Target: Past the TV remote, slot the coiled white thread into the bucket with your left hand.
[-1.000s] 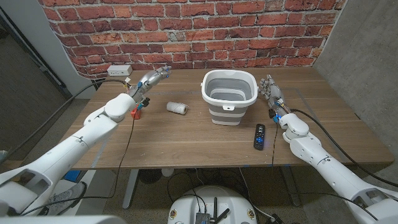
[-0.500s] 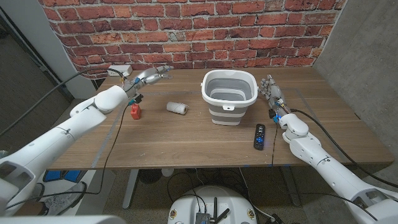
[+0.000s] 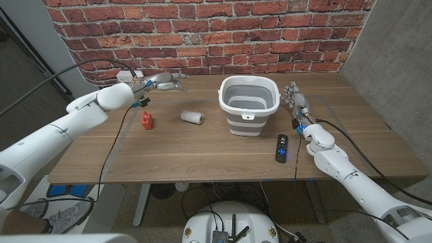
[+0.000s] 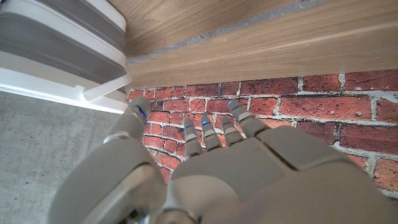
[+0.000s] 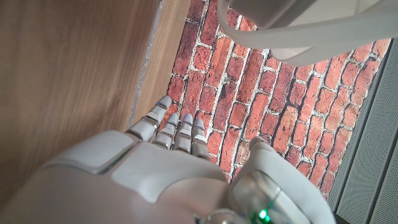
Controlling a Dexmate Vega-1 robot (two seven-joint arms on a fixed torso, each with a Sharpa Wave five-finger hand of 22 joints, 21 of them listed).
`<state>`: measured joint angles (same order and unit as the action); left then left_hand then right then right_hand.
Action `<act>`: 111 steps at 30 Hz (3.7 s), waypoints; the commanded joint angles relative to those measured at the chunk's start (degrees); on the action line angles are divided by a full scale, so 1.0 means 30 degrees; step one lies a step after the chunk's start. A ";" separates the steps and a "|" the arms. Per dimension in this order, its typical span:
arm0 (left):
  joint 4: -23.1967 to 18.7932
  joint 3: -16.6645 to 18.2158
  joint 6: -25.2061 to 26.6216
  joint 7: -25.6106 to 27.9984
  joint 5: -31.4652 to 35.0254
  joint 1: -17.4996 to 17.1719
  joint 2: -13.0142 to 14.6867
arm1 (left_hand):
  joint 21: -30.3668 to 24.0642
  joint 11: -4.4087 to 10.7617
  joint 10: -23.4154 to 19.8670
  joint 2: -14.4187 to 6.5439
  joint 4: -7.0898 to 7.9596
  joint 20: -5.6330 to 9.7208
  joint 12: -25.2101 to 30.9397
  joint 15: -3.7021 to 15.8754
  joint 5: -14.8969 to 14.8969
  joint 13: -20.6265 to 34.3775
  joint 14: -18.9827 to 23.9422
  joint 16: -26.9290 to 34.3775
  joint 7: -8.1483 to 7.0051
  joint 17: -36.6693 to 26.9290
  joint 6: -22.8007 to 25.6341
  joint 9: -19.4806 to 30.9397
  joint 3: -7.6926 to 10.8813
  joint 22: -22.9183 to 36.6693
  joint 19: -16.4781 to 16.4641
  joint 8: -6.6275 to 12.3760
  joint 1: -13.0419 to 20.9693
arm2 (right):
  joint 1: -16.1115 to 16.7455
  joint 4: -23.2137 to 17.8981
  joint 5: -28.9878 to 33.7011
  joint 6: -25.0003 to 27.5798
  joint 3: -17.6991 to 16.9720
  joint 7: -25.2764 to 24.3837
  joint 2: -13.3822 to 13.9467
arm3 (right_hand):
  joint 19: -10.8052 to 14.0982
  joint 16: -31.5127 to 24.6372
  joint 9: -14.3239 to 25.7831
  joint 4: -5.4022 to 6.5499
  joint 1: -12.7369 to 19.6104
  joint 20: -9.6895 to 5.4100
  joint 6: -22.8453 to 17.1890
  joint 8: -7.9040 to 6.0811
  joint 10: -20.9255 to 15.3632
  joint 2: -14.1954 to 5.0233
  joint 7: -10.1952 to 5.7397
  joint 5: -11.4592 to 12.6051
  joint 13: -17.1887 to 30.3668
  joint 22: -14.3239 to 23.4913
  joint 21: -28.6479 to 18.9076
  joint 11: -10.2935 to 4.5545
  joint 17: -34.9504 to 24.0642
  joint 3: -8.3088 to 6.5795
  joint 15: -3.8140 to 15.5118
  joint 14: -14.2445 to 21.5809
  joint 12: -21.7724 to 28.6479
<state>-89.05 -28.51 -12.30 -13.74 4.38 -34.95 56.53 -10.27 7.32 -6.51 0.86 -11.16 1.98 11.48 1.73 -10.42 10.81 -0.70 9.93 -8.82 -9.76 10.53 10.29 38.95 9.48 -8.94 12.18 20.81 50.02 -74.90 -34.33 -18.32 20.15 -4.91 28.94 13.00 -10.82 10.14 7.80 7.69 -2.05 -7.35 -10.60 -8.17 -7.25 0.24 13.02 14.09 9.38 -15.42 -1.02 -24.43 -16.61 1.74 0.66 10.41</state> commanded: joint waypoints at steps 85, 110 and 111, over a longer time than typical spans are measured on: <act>-0.3086 -0.3480 0.2961 -0.5001 1.0701 0.1278 -0.0643 | -0.0388 -0.2920 0.3653 0.2555 0.0387 -0.4603 0.0723 -0.3282 0.0034 0.0307 -0.4091 0.0472 0.1241 -0.0060 -0.5472 0.0168 -0.1988 0.0133 0.6750 0.0504 0.5170 | 0.0678 -0.0862 0.0370 0.0444 -0.0141 -0.1508 0.0000 | 0.0357 -0.0154 0.0062 -0.0191 -0.0408 -0.0298 -0.0468 -0.0135 -0.0079 -0.0194 -0.0625 0.0109 -0.0629 0.0072 0.0944 -0.0052 0.0816 -0.0525 0.0212 -0.0078 0.0249; -0.1926 -0.3767 0.2415 -0.1876 1.1773 0.0797 -0.0933 | -0.0399 -0.1543 0.0581 0.2530 0.0316 -0.4561 0.1432 -0.1961 -0.0067 0.0348 -0.1385 0.0741 0.0732 -0.0086 -0.3061 0.0206 -0.2202 0.0116 0.5219 0.1511 0.6551 | 0.1142 -0.1470 0.0357 0.0458 -0.0346 -0.1704 0.0226 | 0.0440 -0.0196 0.0063 -0.0186 -0.0574 -0.0239 -0.0521 -0.0137 -0.0073 -0.0193 -0.0636 0.0107 -0.0752 0.0077 0.1130 -0.0042 0.1019 -0.0626 0.0153 -0.0084 0.0263; -0.1923 -0.3783 0.2503 -0.1623 1.1970 0.0737 -0.0958 | -0.0411 -0.1503 0.0348 0.2548 0.0316 -0.4598 0.1478 -0.1813 -0.0069 0.0353 -0.1151 0.0765 0.0690 -0.0087 -0.2962 0.0207 -0.2238 0.0114 0.5078 0.1554 0.6642 | 0.1145 -0.1489 0.0369 0.0477 -0.0344 -0.1699 0.0250 | 0.0442 -0.0198 0.0063 -0.0185 -0.0580 -0.0237 -0.0526 -0.0139 -0.0067 -0.0191 -0.0633 0.0107 -0.0754 0.0077 0.1134 -0.0043 0.1021 -0.0626 0.0151 -0.0083 0.0261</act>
<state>-96.27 -39.28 -4.15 -23.15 37.97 -32.29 54.16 -11.32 2.29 -3.63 8.54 -10.36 -11.71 15.31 -4.32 -10.41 11.59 -5.56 11.73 -6.41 -9.73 0.72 10.82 32.62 9.74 7.32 16.22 39.54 53.08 -78.84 -33.27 -16.88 19.32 -9.79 29.46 13.82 -11.03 10.15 7.33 6.49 -2.26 -8.68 -10.82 -8.17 -6.65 -1.32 13.02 11.71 9.46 -12.08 -1.02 -21.25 -18.00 1.73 0.65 10.85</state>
